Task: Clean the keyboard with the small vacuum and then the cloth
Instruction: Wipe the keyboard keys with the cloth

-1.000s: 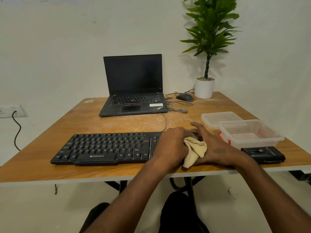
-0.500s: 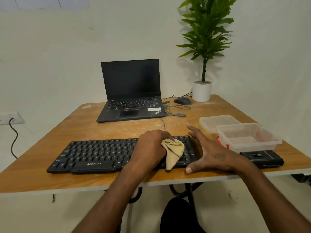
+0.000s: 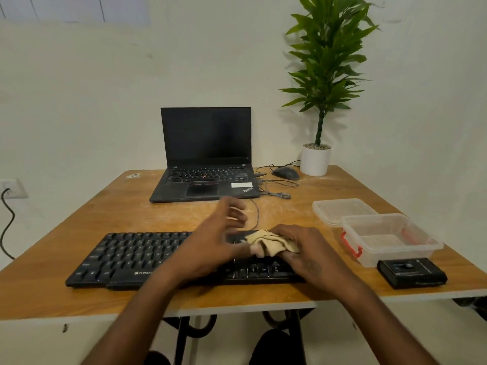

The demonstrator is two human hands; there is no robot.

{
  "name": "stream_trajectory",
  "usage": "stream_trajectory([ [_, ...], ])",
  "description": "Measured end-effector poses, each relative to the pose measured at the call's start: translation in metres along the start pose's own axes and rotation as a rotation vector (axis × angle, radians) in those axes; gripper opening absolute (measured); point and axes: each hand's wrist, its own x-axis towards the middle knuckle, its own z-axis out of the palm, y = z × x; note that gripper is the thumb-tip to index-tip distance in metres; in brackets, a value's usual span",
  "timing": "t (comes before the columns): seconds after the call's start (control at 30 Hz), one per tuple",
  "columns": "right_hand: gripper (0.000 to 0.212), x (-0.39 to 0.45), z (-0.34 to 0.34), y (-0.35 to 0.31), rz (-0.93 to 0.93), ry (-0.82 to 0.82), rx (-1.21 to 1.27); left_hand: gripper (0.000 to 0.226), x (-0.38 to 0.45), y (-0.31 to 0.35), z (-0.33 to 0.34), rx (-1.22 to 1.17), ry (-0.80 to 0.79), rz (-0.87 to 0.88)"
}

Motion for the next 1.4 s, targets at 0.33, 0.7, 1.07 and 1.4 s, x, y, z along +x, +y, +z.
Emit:
stream_trajectory([
  [0.33,0.036,-0.006,-0.012,0.005,0.143,0.0,-0.082,0.141,-0.098,-0.13,-0.163,0.169,-0.074,-0.358],
  [0.7,0.045,-0.004,-0.021,0.012,0.239,0.02,-0.148,0.146,-0.102,-0.163,-0.166,0.129,-0.127,-0.29],
  [1.07,0.048,0.029,0.001,-0.003,0.18,0.125,-0.232,0.143,-0.093,-0.163,-0.166,0.123,-0.174,-0.199],
  [1.4,0.039,0.03,-0.011,0.03,0.426,0.278,-0.221,0.143,-0.093,-0.169,-0.166,0.124,-0.125,-0.179],
])
